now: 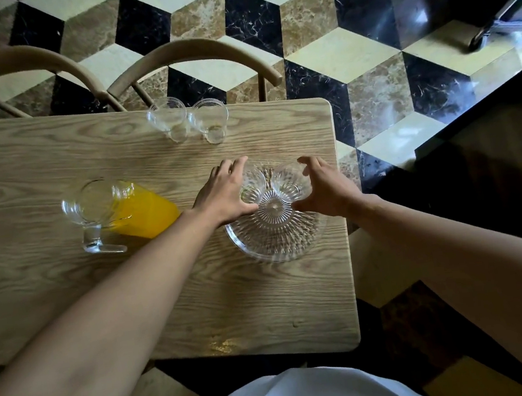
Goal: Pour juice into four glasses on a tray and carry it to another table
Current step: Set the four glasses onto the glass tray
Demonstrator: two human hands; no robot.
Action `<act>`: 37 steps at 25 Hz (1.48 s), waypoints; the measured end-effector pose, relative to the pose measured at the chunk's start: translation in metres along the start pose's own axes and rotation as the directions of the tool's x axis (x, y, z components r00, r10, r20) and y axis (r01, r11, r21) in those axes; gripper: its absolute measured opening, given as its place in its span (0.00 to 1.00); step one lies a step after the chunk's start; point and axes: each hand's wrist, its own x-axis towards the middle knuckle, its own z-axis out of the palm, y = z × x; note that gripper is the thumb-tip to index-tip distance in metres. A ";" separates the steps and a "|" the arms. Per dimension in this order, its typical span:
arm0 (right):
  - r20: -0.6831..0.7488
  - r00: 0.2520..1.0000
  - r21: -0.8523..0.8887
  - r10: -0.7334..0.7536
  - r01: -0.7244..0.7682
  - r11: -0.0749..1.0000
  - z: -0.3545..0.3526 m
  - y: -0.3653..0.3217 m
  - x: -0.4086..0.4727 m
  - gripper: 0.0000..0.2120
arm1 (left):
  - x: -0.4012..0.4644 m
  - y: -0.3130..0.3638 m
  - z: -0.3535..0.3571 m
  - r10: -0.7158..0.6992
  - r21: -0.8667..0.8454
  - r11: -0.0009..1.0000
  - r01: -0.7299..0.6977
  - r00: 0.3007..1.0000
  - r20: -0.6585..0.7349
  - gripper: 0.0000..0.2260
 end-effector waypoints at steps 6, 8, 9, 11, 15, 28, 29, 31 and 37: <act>0.009 1.000 0.020 -0.008 0.008 1.000 -0.001 -0.004 0.003 0.53 | 0.002 0.004 0.002 0.032 -0.067 0.997 -0.033 0.999 -0.006 0.48; 0.005 1.000 0.021 -0.010 0.010 1.000 -0.001 -0.005 0.002 0.53 | 0.003 0.005 0.003 0.034 -0.093 0.995 -0.035 0.999 -0.013 0.47; 0.005 1.000 0.020 -0.010 0.010 1.000 -0.001 -0.004 0.001 0.53 | 0.002 0.006 0.002 0.035 -0.095 0.995 -0.036 0.999 -0.017 0.47; 0.003 1.000 0.022 -0.007 0.007 1.000 -0.001 -0.004 0.000 0.53 | 0.002 0.006 0.001 0.040 -0.096 0.994 -0.042 0.999 -0.025 0.47; 0.003 1.000 0.015 -0.006 0.006 1.000 -0.001 -0.005 -0.002 0.53 | 0.001 0.008 -0.003 0.033 -0.094 0.995 -0.035 0.999 -0.014 0.47; -0.009 1.000 0.054 0.011 -0.011 0.998 0.001 -0.005 0.000 0.53 | 0.004 0.015 -0.004 0.049 -0.083 0.995 -0.049 0.999 -0.005 0.46; -0.015 1.000 0.055 0.010 -0.009 0.998 0.001 -0.005 -0.001 0.53 | 0.004 0.016 -0.005 0.047 -0.087 0.995 -0.047 0.999 -0.004 0.45; -0.027 1.000 0.055 0.011 -0.009 0.998 0.002 -0.004 -0.001 0.53 | 0.005 0.017 -0.005 0.044 -0.096 0.994 -0.044 0.999 0.003 0.45; -0.026 0.999 0.083 0.036 -0.034 0.996 0.000 -0.003 -0.001 0.52 | 0.008 0.016 -0.003 0.042 -0.056 0.998 -0.042 0.999 -0.006 0.45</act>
